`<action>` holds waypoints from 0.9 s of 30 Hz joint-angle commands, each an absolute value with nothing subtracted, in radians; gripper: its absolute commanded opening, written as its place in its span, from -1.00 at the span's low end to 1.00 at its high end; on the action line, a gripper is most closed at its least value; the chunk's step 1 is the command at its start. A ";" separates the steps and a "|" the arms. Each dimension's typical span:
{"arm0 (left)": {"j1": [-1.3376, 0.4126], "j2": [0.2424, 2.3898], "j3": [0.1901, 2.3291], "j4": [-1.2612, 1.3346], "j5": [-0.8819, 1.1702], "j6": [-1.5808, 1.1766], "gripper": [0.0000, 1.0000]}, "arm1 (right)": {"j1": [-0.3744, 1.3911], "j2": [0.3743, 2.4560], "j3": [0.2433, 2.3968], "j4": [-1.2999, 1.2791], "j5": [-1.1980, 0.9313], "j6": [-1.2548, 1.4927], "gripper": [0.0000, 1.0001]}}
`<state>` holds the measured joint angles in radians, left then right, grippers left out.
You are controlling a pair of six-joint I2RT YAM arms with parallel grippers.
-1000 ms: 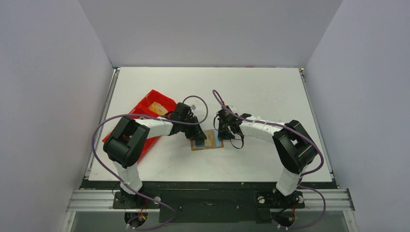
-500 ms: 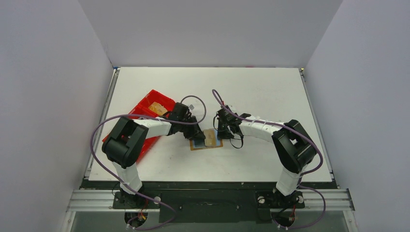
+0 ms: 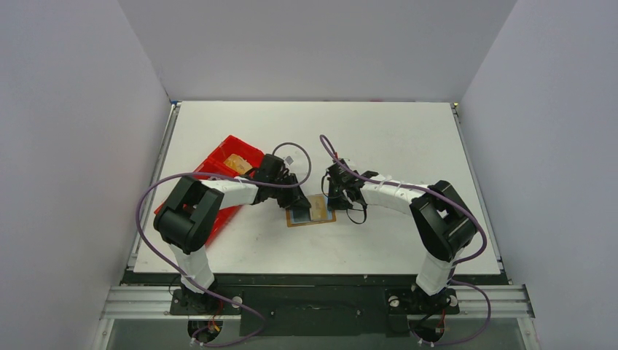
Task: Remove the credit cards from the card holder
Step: Remove the credit card from the card holder.
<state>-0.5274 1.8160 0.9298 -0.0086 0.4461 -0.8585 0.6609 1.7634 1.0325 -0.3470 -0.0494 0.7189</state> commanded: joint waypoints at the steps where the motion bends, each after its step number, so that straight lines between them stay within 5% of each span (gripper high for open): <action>1: -0.532 1.794 0.938 0.054 0.470 -0.856 -0.68 | 0.654 1.822 1.015 -0.388 -0.008 0.709 -1.00; 27: -0.546 1.830 0.948 0.065 0.471 -0.867 -0.79 | 0.657 1.828 1.019 -0.390 -0.012 0.706 -1.00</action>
